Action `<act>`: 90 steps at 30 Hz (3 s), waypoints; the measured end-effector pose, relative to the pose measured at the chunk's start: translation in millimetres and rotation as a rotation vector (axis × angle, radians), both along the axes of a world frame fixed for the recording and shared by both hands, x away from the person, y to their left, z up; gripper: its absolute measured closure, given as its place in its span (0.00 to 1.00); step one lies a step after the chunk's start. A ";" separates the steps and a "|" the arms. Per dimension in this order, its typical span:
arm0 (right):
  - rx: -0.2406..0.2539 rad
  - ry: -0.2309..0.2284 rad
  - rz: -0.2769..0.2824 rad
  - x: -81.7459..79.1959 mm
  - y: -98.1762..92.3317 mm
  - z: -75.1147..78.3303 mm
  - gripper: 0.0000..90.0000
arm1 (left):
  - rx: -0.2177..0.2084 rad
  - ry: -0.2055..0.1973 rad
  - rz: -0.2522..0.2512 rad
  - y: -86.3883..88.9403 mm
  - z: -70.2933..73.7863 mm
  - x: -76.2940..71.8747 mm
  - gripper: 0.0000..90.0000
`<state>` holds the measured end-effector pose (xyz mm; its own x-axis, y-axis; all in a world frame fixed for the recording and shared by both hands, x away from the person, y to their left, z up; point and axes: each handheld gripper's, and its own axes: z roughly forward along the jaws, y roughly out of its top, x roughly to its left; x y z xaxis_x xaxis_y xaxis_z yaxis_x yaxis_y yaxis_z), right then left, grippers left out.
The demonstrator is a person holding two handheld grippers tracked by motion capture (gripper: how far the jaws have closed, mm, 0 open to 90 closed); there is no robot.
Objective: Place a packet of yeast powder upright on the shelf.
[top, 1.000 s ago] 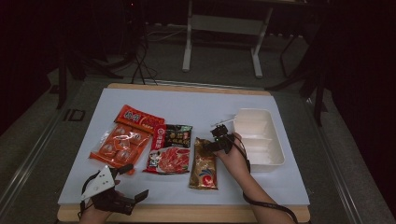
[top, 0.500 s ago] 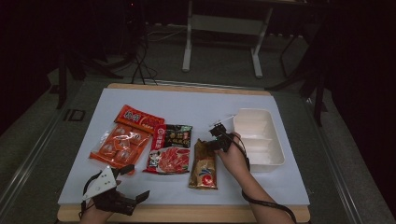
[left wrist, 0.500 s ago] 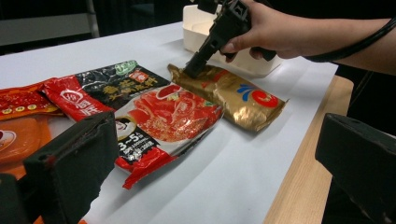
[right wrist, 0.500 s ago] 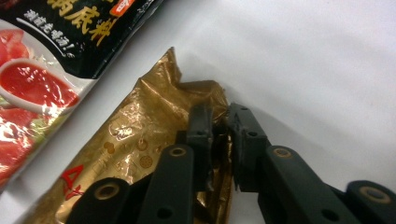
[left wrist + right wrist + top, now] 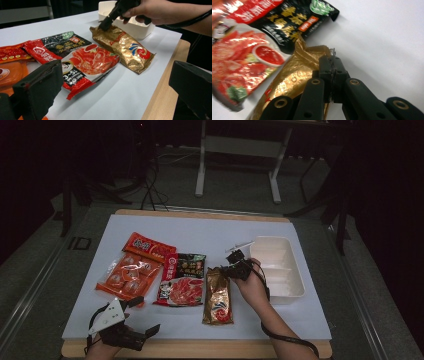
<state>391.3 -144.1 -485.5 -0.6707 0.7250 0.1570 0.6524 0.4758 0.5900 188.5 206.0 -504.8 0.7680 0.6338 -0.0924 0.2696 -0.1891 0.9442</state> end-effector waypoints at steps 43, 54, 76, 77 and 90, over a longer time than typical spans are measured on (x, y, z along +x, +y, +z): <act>0.402 -0.213 0.196 -33.7 -23.9 123.5 1.00 | 0.001 0.005 0.010 -0.7 -1.2 1.0 0.00; 0.435 -0.307 0.145 -18.0 -53.8 159.0 1.00 | 0.002 0.005 0.014 -0.2 -1.6 1.2 0.00; 0.447 -0.359 0.012 30.4 -116.8 173.1 1.00 | -0.052 -0.026 0.018 3.3 -0.6 -3.9 0.00; 0.443 -0.359 0.006 33.0 -119.5 172.6 1.00 | -0.051 -0.025 0.019 3.5 -0.7 -4.1 0.00; 0.437 -0.394 -0.079 66.2 -149.5 172.9 1.00 | -0.045 -0.012 0.028 4.1 -2.0 -4.7 0.00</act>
